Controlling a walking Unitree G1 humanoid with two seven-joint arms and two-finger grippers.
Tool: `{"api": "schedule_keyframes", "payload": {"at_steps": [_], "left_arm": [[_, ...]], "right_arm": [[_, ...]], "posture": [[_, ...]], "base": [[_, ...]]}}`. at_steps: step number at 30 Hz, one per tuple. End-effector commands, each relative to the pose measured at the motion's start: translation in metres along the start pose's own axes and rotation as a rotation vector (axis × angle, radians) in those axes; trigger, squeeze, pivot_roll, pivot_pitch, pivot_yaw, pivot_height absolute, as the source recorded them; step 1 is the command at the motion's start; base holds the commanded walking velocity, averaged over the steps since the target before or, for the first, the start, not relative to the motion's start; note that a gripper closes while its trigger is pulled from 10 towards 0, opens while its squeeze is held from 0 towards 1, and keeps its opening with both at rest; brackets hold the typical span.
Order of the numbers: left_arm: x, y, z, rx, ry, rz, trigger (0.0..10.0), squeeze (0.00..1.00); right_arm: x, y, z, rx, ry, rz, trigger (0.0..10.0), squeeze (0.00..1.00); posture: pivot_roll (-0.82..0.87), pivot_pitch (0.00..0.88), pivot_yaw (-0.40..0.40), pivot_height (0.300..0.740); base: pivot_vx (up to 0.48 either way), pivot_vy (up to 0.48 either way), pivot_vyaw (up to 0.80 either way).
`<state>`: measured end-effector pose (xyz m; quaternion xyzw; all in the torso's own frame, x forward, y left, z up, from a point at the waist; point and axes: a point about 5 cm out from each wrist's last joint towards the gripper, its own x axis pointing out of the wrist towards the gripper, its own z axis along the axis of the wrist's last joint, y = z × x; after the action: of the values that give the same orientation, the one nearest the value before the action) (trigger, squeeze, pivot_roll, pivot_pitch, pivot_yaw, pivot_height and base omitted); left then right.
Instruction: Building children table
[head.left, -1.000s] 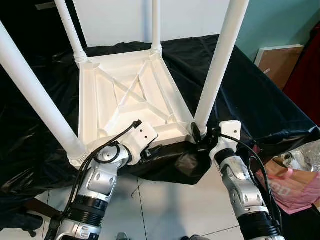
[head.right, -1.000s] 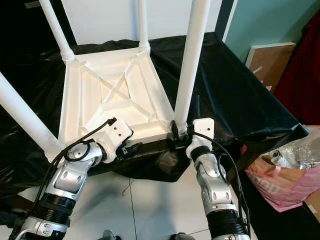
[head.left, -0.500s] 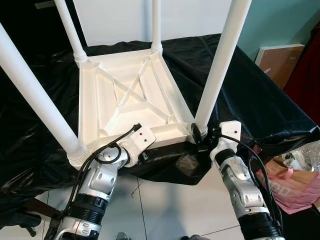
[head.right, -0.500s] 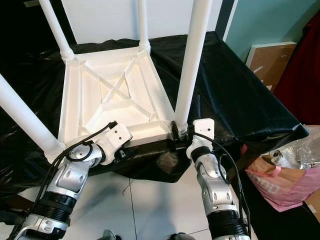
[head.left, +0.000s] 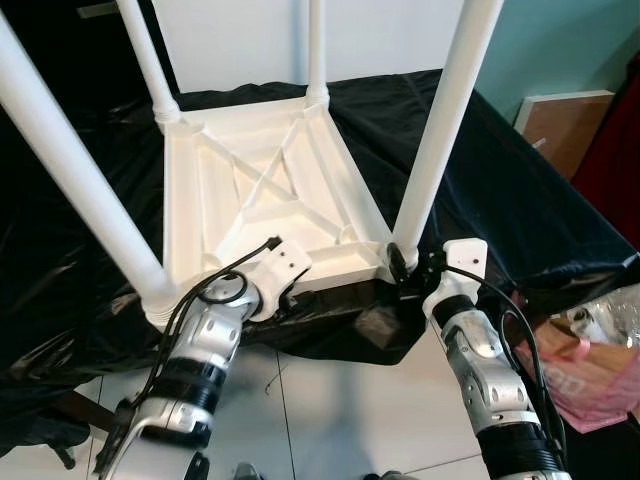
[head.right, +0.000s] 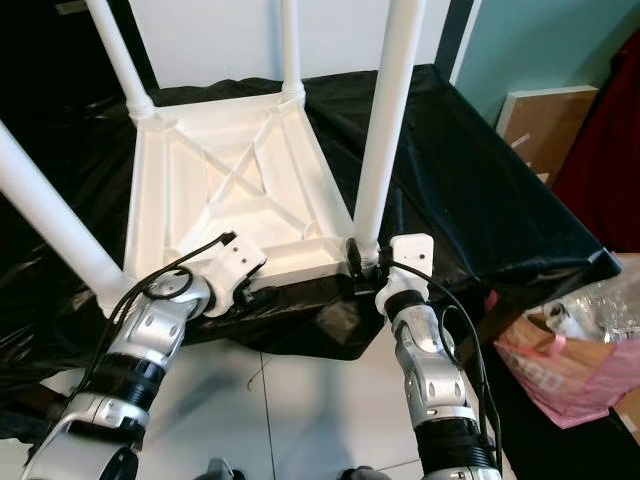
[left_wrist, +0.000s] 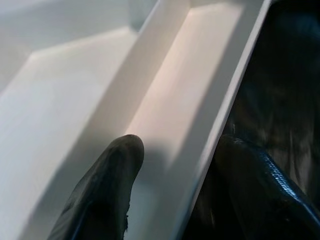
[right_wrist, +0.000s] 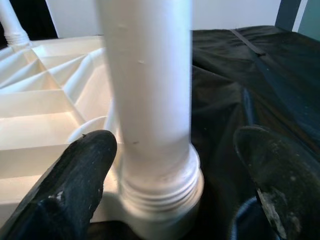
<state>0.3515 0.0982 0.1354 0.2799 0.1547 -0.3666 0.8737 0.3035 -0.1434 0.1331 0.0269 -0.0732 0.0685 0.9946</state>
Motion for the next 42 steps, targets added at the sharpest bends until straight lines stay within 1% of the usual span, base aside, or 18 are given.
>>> {"api": "schedule_keyframes", "payload": {"at_steps": [1, 8, 15, 19, 20, 21, 22, 23, 24, 29, 31, 32, 33, 36, 37, 38, 39, 42], "left_arm": [[-0.002, 0.026, 0.011, 0.011, -0.039, 0.498, 10.0, 0.0], [0.015, 0.03, 0.038, 0.014, -0.081, 0.492, 10.0, 0.0], [0.02, 0.021, 0.046, 0.015, -0.117, 0.438, 10.0, 0.0], [0.02, 0.013, 0.038, -0.002, -0.123, 0.353, 10.0, 0.0], [0.019, 0.008, 0.031, -0.029, -0.122, 0.287, 10.0, 0.0], [0.019, 0.008, 0.031, -0.029, -0.122, 0.287, 10.0, 0.0], [0.018, 0.0, 0.024, -0.1, -0.131, 0.207, 10.0, 0.0], [0.018, 0.0, 0.024, -0.1, -0.131, 0.207, 10.0, 0.0], [0.015, -0.007, 0.014, -0.139, -0.123, 0.147, 10.0, 0.0], [0.013, -0.011, 0.008, -0.16, -0.117, 0.113, 10.0, 0.0], [0.009, -0.015, -0.001, -0.195, -0.107, 0.083, 10.0, 0.0], [0.004, -0.011, -0.011, -0.197, -0.082, 0.105, 10.0, 0.0], [0.004, -0.011, -0.011, -0.197, -0.082, 0.105, 10.0, 0.0], [-0.006, 0.015, -0.028, -0.217, -0.019, 0.282, 10.0, 0.0], [-0.006, 0.015, -0.028, -0.217, -0.019, 0.282, 10.0, 0.0], [-0.01, 0.03, -0.032, -0.208, 0.015, 0.39, 10.0, 0.0], [-0.01, 0.03, -0.032, -0.208, 0.015, 0.39, 10.0, 0.0], [-0.015, 0.048, -0.033, -0.176, 0.037, 0.525, 10.0, 0.0]], "right_arm": [[-0.001, -0.002, -0.001, 0.015, 0.007, -0.018, 10.0, 0.0], [-0.005, -0.007, 0.0, 0.019, -0.003, -0.052, 10.0, 0.0], [-0.008, -0.007, 0.002, 0.025, -0.009, -0.055, 10.0, 0.0], [-0.011, -0.01, 0.001, 0.026, -0.008, -0.064, 10.0, 0.0], [-0.011, -0.012, 0.001, 0.027, -0.007, -0.069, 10.0, 0.0], [-0.011, -0.012, 0.001, 0.027, -0.007, -0.069, 10.0, 0.0], [-0.012, -0.013, 0.001, 0.029, -0.005, -0.073, 10.0, 0.0], [-0.012, -0.013, 0.001, 0.029, -0.005, -0.073, 10.0, 0.0], [-0.012, -0.013, 0.0, 0.029, -0.003, -0.073, 10.0, 0.0], [-0.012, -0.013, 0.0, 0.029, -0.002, -0.073, 10.0, 0.0], [-0.012, -0.012, -0.001, 0.03, 0.001, -0.069, 10.0, 0.0], [-0.011, -0.011, -0.002, 0.031, 0.005, -0.061, 10.0, 0.0], [-0.011, -0.011, -0.002, 0.031, 0.005, -0.061, 10.0, 0.0], [-0.007, -0.007, -0.002, 0.035, 0.01, -0.036, 10.0, 0.0], [-0.007, -0.007, -0.002, 0.035, 0.01, -0.036, 10.0, 0.0], [-0.006, -0.005, -0.002, 0.037, 0.009, -0.026, 10.0, 0.0], [-0.006, -0.005, -0.002, 0.037, 0.009, -0.026, 10.0, 0.0], [-0.004, -0.004, -0.001, 0.038, 0.008, -0.023, 10.0, 0.0]], "posture": [[-0.04, 0.098, -0.008, 0.74], [-0.05, 0.1, 0.003, 0.74], [-0.06, 0.11, 0.014, 0.74], [-0.07, 0.115, 0.018, 0.74], [-0.07, 0.119, 0.022, 0.74], [-0.07, 0.119, 0.022, 0.74], [-0.06, 0.12, 0.019, 0.74], [-0.06, 0.12, 0.019, 0.74], [-0.06, 0.12, 0.019, 0.74], [-0.06, 0.12, 0.019, 0.74], [-0.05, 0.118, 0.01, 0.74], [-0.04, 0.116, 0.004, 0.74], [-0.04, 0.116, 0.004, 0.74], [-0.03, 0.109, -0.005, 0.74], [-0.03, 0.109, -0.005, 0.74], [-0.02, 0.105, -0.007, 0.74], [-0.02, 0.105, -0.007, 0.74], [-0.03, 0.101, -0.005, 0.74]], "base": [[0.0, 0.0, 0.0], [0.0, 0.0, 0.0], [0.0, 0.0, 0.0], [0.0, 0.0, 0.0], [0.0, 0.0, 0.0], [0.0, 0.0, 0.0], [0.0, 0.0, 0.0], [0.0, 0.0, 0.0], [0.0, 0.0, 0.0], [0.0, 0.0, 0.0], [0.0, 0.0, 0.0], [0.0, 0.0, 0.0], [0.0, 0.0, 0.0], [0.0, 0.0, 0.0], [0.0, 0.0, 0.0], [0.0, 0.0, 0.0], [0.0, 0.0, 0.0], [0.0, 0.0, 0.0]]}}
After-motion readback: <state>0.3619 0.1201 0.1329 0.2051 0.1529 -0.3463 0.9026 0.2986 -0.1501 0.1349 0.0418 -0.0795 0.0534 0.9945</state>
